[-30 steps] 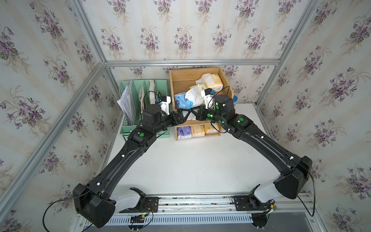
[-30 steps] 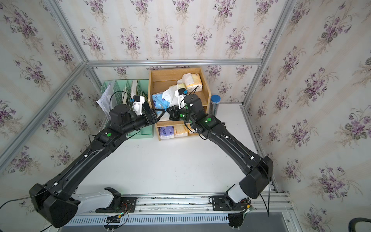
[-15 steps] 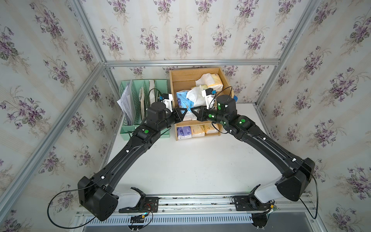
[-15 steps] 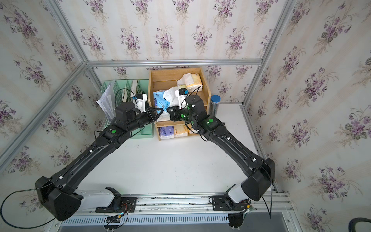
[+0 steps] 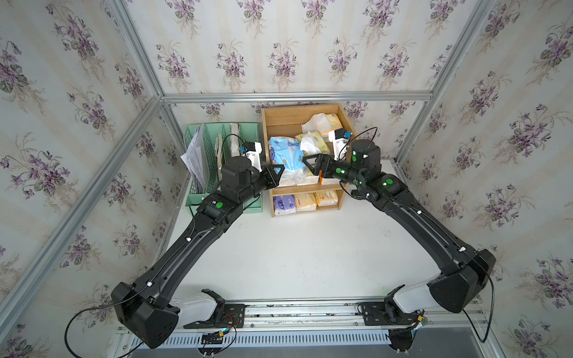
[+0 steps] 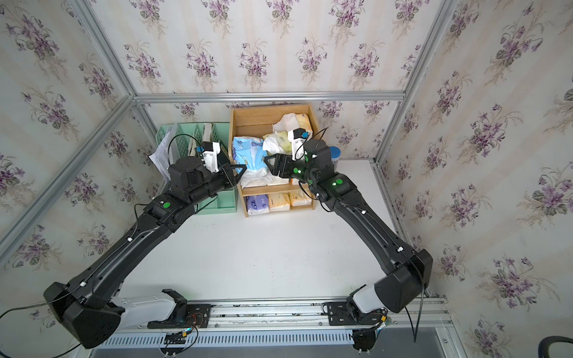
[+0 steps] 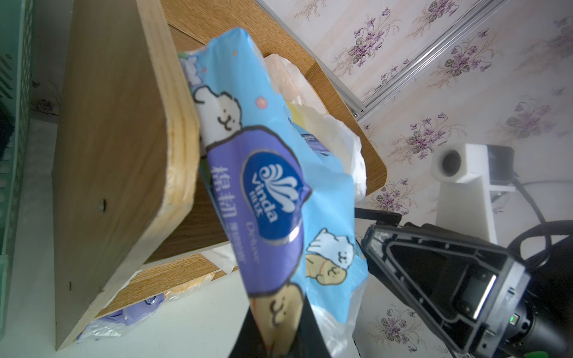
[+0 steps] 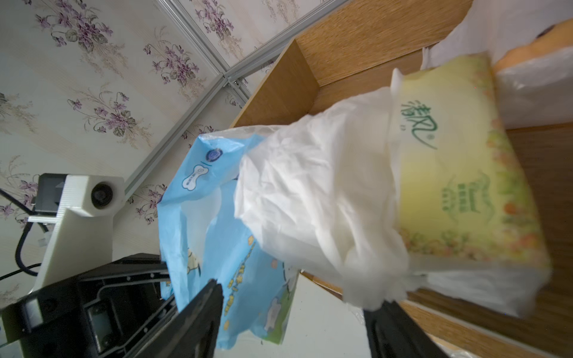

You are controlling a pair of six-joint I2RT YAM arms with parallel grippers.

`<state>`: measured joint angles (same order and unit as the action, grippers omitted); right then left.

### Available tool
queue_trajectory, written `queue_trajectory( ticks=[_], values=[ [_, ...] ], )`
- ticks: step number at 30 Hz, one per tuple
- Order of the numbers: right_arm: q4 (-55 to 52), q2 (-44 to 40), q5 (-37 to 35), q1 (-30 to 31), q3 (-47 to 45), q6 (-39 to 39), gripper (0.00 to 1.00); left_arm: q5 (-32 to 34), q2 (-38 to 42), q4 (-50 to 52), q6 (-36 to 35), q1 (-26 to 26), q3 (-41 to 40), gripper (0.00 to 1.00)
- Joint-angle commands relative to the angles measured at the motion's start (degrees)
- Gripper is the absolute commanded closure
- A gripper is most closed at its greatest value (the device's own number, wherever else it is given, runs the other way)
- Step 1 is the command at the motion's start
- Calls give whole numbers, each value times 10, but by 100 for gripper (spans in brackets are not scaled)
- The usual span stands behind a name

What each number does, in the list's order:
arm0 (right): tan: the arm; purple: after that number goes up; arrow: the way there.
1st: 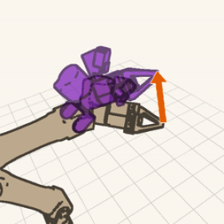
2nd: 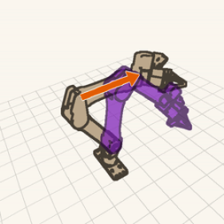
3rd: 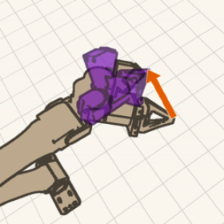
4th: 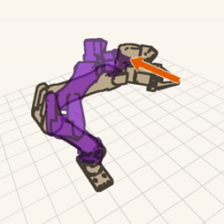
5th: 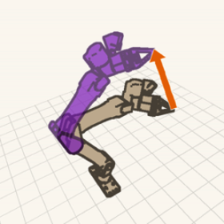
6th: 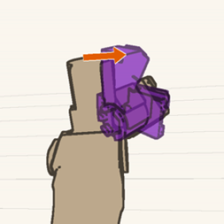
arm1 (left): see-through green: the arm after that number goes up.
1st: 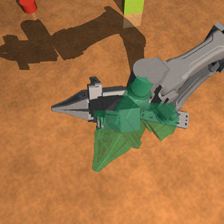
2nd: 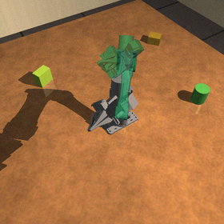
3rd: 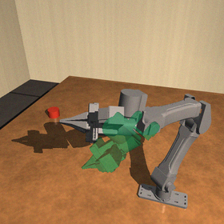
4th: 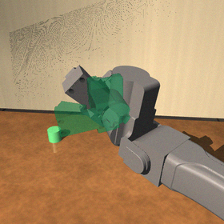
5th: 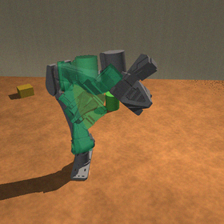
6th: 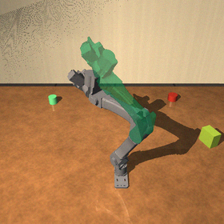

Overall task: Remove the tissue boxes from the shelf
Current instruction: Pick up a box of tissues from the shelf, then place the box of tissues at the center of the board.

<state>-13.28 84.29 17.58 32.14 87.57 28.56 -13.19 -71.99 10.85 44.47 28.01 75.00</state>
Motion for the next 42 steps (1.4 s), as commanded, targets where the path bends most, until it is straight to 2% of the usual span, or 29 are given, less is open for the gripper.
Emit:
queue_trajectory(
  ticks=[1,6,12,18,24,28,33,38,42],
  values=[
    [31,1,31,-5,2,13,25,13,5,12,-17,-1,11,100],
    [56,7,48,-37,4,26,25,4,30,59,-42,-1,22,100],
    [83,26,65,-55,10,47,25,-9,90,100,-75,-1,3,100],
    [95,29,83,-59,19,61,25,-53,156,132,-97,0,-41,98],
    [32,16,67,-59,50,42,25,-37,257,194,-114,1,-175,96],
    [10,-5,48,-59,42,31,24,-69,333,173,-90,4,-290,97],
    [-5,-35,39,-59,19,22,23,-70,425,146,-60,8,-433,96],
    [-5,-66,38,-58,-4,21,22,-70,469,142,-47,10,-518,94],
    [-12,-80,34,-58,-15,19,21,-60,460,139,-47,10,-562,91]
  ],
)
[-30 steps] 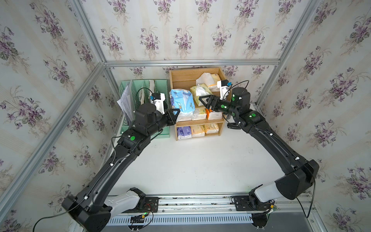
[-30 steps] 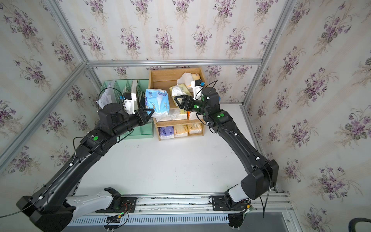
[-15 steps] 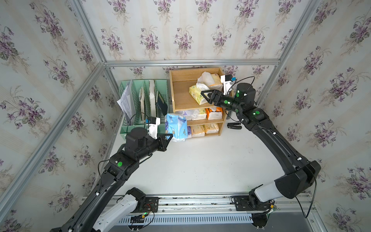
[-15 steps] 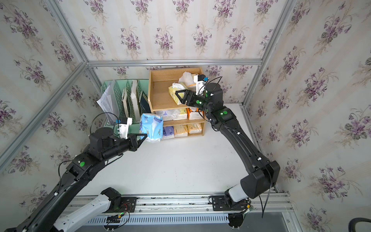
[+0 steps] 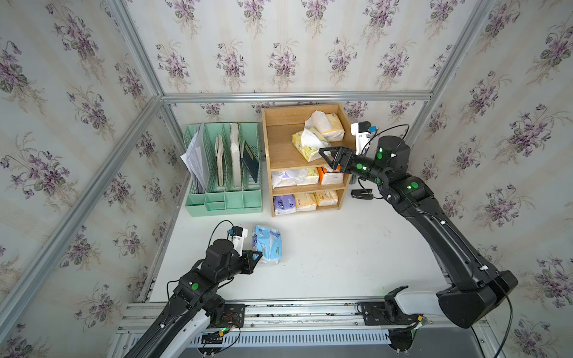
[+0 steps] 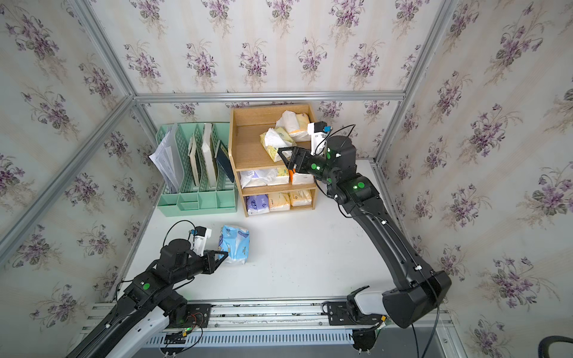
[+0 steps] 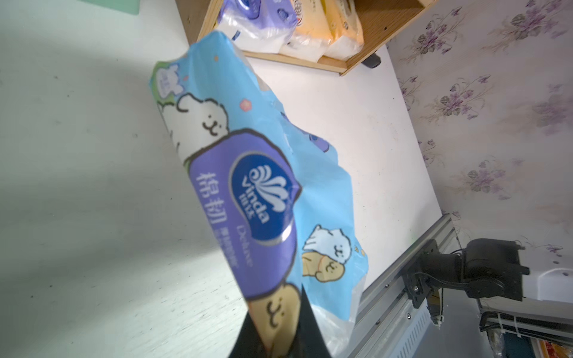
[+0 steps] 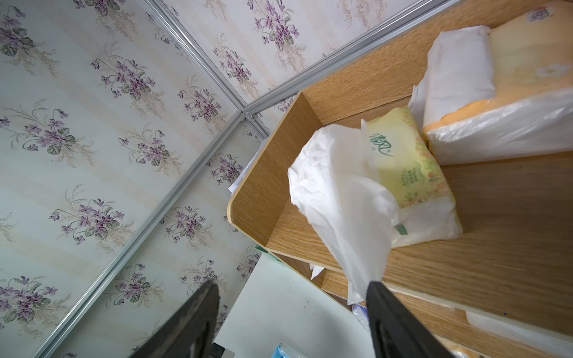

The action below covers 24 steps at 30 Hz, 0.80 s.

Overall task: Remove the tissue boxes from the shelf
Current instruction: Place the box of tissues at the center of the board, then pick up a box of tissues from the shelf.

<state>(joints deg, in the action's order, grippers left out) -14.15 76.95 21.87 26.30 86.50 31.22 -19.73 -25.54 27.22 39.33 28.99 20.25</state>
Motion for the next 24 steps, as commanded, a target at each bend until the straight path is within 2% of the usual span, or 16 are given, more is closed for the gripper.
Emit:
queue_trajectory(
  ticks=[1,5,9,11,16,18,24],
  values=[
    [-4,-9,-10,1,-8,-8,20,9,-11,-28,4,1,-24,89],
    [-4,-14,-14,2,-16,-7,20,35,-32,-46,5,2,-56,86],
    [-10,-14,-15,2,-13,-9,18,54,-44,-52,13,2,-80,74],
    [-13,-13,-18,2,-8,-12,18,58,-43,-45,17,2,-89,52],
    [-29,-8,-28,2,17,-20,13,70,-18,-5,22,1,-76,11],
    [-35,-5,-34,2,28,-22,13,82,-4,23,18,2,-55,2],
    [-76,12,-99,1,62,-40,13,97,8,86,2,2,30,1]
  ],
)
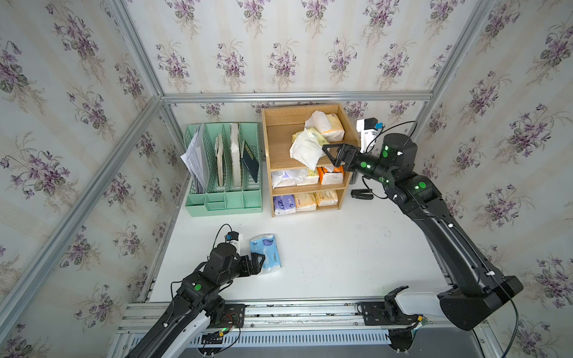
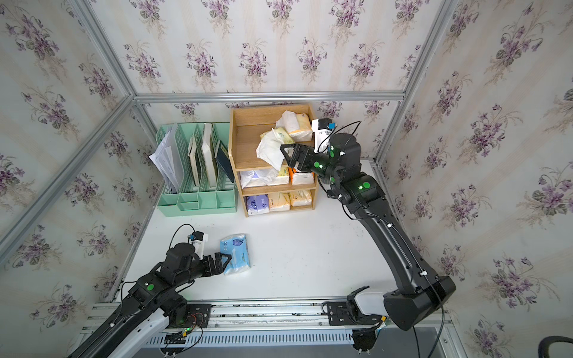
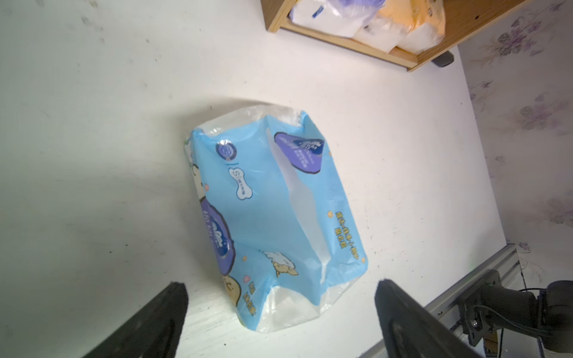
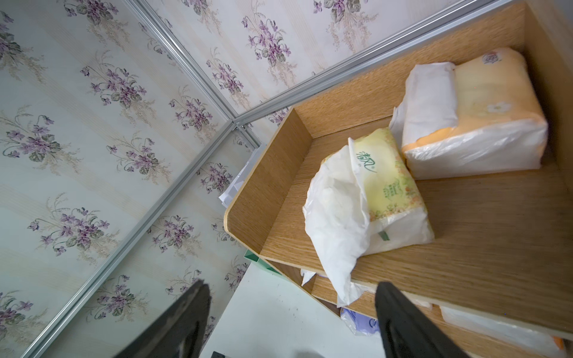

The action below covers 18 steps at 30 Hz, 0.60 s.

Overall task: Remove the tissue boxes from the shelf
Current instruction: Pick up a box of tissues from the shelf.

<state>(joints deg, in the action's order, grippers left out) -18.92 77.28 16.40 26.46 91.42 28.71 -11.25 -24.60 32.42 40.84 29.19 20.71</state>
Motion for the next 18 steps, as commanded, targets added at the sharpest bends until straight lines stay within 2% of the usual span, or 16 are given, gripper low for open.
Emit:
queue_trajectory(
  ticks=[1,5,10,18],
  values=[
    [-41,15,-58,-1,22,-20,13,4,-6,33,-18,0,42,1],
    [-71,44,-88,0,42,-25,14,-19,-46,33,-54,0,114,1],
    [-29,67,-90,-1,23,-25,17,-14,-108,24,-110,0,198,1],
    [7,104,-107,-6,44,-46,19,-14,-190,-50,-112,-1,204,1]
  ],
)
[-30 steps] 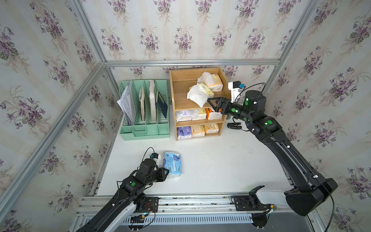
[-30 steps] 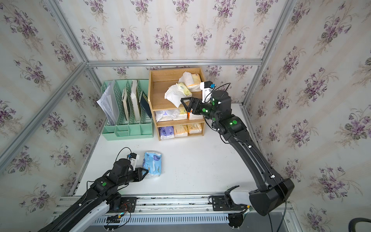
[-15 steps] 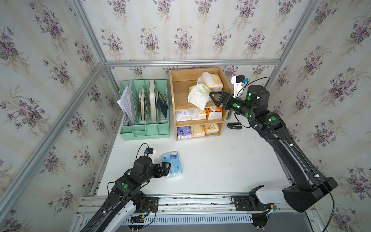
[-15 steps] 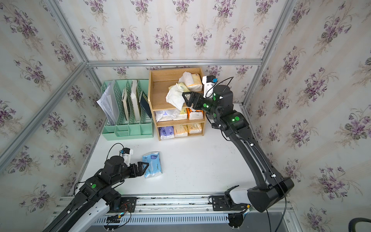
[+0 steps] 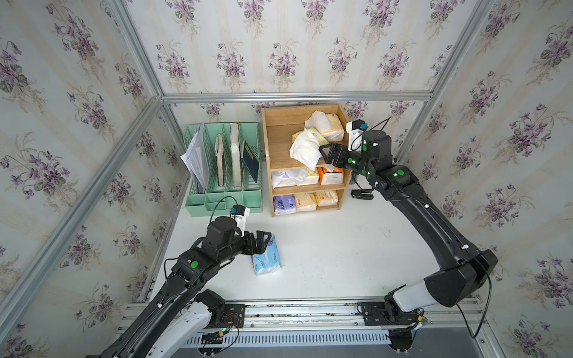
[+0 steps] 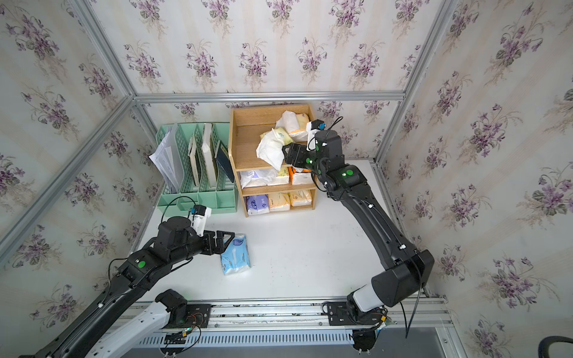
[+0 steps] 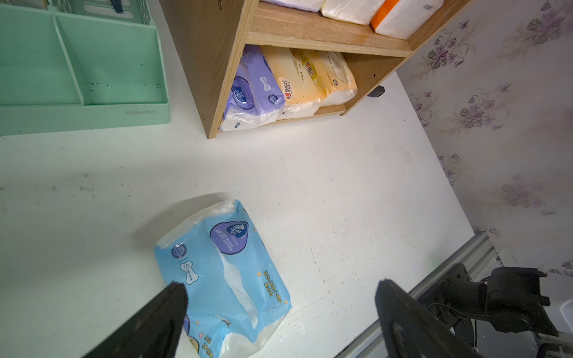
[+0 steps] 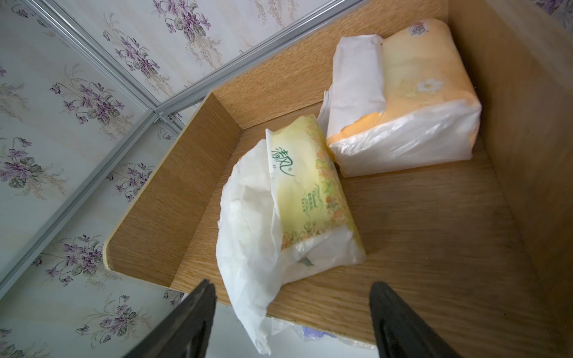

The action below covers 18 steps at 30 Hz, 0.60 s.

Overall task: Remove the tissue boxes from the shelf
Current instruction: Pick up a box of tissues from the shelf.

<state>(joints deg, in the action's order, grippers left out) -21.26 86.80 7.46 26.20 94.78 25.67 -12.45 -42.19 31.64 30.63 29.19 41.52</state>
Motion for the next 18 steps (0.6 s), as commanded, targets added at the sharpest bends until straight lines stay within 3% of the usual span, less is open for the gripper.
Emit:
queue_trajectory(
  ticks=[1,12,18],
  values=[
    [32,14,-18,-5,14,-19,19,-3,-24,-52,-8,-1,-8,1],
    [56,73,13,-8,28,-37,25,1,-61,-89,-16,-6,-25,1],
    [72,84,32,-7,21,-27,40,-3,-68,-90,-24,-15,-26,1]
  ],
)
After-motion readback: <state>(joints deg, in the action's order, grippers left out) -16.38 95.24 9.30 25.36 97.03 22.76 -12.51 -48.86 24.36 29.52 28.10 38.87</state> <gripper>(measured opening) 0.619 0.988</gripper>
